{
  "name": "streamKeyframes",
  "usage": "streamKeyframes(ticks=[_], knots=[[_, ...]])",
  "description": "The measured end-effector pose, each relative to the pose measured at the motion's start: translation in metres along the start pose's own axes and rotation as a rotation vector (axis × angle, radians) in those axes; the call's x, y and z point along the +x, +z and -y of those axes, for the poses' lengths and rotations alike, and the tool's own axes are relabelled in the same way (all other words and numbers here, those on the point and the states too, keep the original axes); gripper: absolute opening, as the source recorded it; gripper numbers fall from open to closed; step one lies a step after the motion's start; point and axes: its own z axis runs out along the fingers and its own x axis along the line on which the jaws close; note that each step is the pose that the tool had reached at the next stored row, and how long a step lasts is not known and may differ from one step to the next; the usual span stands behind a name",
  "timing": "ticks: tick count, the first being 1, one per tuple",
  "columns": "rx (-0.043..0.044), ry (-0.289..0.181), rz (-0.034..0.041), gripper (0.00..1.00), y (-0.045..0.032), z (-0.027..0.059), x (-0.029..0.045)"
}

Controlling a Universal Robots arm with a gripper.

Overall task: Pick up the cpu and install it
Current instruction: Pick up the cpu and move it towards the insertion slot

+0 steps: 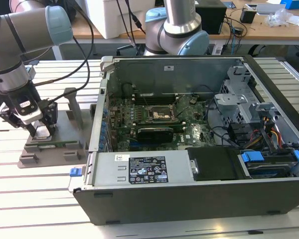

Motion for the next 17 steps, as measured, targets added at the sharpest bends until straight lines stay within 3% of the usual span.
streamKeyframes(ticks=[17], knots=[[0.0004,0.000,-0.0008,0.55,-0.0227,0.0001,-0.0005]])
